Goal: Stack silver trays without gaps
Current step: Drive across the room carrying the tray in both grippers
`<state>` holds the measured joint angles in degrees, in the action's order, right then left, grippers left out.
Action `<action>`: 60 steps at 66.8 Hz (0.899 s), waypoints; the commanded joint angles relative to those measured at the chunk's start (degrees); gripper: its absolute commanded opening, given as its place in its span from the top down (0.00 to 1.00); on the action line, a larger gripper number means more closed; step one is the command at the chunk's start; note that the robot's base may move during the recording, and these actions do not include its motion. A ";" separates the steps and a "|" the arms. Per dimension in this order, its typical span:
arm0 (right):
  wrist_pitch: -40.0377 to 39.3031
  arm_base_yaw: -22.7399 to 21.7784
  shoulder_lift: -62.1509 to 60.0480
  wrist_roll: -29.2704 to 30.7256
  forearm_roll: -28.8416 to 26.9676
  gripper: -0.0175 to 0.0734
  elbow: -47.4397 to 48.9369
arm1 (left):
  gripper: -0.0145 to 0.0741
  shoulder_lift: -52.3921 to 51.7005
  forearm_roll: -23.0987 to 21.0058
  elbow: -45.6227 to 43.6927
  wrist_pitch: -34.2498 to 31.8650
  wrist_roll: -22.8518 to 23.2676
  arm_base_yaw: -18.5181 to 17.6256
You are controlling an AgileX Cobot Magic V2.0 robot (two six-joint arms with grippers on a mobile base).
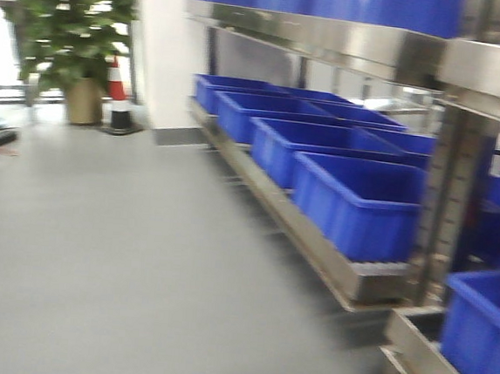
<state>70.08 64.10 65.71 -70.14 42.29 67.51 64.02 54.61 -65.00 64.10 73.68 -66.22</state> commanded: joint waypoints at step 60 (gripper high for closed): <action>-3.21 0.39 -0.24 0.26 1.64 0.81 0.28 | 0.85 -0.19 1.31 -0.20 -2.14 0.10 -0.39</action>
<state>69.97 64.10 65.71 -70.14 42.29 67.51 64.02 54.61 -65.00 64.21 73.68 -66.22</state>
